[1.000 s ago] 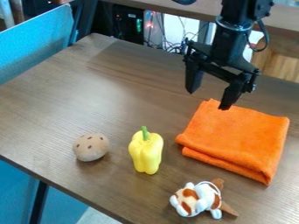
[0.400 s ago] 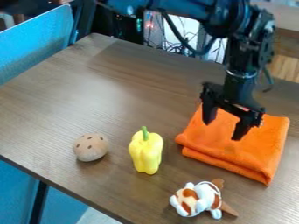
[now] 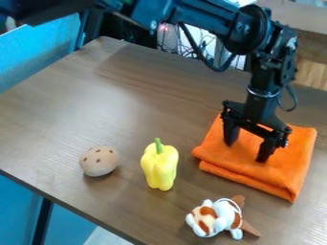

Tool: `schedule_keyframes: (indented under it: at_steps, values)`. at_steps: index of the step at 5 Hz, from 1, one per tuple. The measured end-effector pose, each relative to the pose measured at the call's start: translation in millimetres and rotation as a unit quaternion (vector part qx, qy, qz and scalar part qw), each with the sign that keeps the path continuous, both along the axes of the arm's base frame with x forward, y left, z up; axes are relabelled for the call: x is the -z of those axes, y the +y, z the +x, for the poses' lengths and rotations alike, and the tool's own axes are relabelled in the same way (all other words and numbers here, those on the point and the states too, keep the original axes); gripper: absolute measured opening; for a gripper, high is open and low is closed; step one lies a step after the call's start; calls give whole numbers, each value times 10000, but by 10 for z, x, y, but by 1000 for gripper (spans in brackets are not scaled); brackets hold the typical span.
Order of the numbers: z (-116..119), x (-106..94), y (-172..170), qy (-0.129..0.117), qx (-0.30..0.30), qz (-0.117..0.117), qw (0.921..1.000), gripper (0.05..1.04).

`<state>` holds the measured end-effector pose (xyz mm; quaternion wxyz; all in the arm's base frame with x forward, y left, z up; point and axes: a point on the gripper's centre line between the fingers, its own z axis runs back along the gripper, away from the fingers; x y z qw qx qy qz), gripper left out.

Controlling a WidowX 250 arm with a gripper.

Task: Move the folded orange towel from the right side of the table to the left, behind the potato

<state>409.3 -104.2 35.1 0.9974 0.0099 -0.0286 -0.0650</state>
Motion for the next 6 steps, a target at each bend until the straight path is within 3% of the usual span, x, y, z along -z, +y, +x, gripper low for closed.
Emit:
schedule_keyframes:
  at_steps: [1, 2, 3, 4, 5, 6]
  values:
    - [-20, 75, 168, 65, -178, 505, 9985, 1001]
    - [-36, 40, 525, 199, -683, 1678, 9833, 1001]
    - [-60, -2, 981, 568, -1252, 2560, 9568, 1001]
    - [-100, 11, 1513, 1269, -1808, 2880, 9318, 1001]
    - [-186, 32, 1922, 1929, -2254, 2830, 9121, 1001]
    - [-291, 40, 2424, 2214, -2493, 2557, 9075, 1001]
